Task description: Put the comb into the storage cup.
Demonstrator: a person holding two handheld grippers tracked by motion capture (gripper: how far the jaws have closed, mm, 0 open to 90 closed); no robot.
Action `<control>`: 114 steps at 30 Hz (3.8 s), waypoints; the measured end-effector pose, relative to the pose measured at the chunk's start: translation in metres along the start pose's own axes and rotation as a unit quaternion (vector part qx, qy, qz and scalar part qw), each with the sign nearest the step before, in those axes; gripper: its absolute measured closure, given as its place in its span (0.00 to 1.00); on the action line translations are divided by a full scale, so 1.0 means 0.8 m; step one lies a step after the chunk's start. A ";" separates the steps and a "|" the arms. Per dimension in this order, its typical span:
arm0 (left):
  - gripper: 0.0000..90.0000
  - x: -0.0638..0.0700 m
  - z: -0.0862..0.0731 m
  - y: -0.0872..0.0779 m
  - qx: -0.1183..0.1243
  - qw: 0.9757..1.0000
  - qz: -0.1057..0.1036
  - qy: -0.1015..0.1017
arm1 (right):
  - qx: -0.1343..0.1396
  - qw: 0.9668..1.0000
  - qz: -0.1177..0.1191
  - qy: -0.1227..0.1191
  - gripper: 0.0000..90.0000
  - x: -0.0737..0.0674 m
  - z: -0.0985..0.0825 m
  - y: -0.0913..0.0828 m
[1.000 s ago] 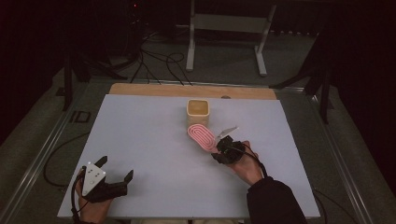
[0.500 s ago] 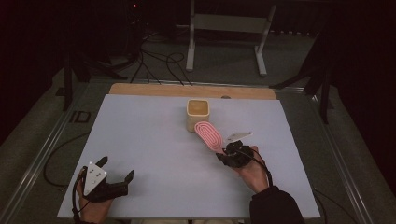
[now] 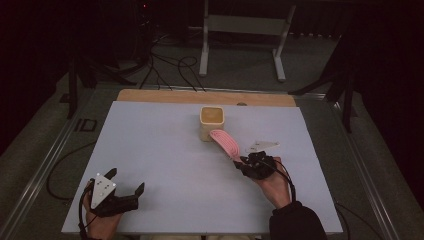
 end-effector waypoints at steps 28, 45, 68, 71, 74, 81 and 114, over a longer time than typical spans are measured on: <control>0.00 0.127 0.078 0.095 -0.067 0.989 -0.128 -0.008 | 0.050 0.999 0.000 -0.018 0.79 -0.014 0.022 -0.009; 0.00 0.205 0.111 0.148 -0.095 0.982 -0.159 -0.035 | 0.072 0.997 -0.006 -0.026 0.79 -0.022 0.031 -0.013; 0.20 0.226 0.115 0.175 -0.118 0.977 -0.140 -0.110 | 0.087 0.995 -0.019 -0.044 0.80 -0.038 0.040 -0.012; 0.23 0.229 0.113 0.177 -0.123 0.977 -0.138 -0.108 | 0.089 0.995 -0.022 -0.044 0.80 -0.039 0.041 -0.011; 0.26 0.231 0.110 0.180 -0.128 0.975 -0.137 -0.116 | 0.091 0.994 -0.024 -0.051 0.80 -0.042 0.042 -0.011; 0.35 0.232 0.110 0.180 -0.131 0.971 -0.146 -0.135 | 0.093 0.993 -0.036 -0.067 0.80 -0.047 0.044 -0.010; 0.72 0.245 0.124 0.165 -0.099 0.958 -0.222 -0.153 | 0.130 0.991 0.001 -0.039 0.53 -0.045 0.044 -0.012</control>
Point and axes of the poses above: each handheld gripper's, and its own axes: y roughly forward along the jaws, z roughly out of its top, x roughly to its right, the point moved 5 cm from there along y, roughly forward along the jaws, and after that the axes turned 14 degrees about -y, right-handed, at the moved point
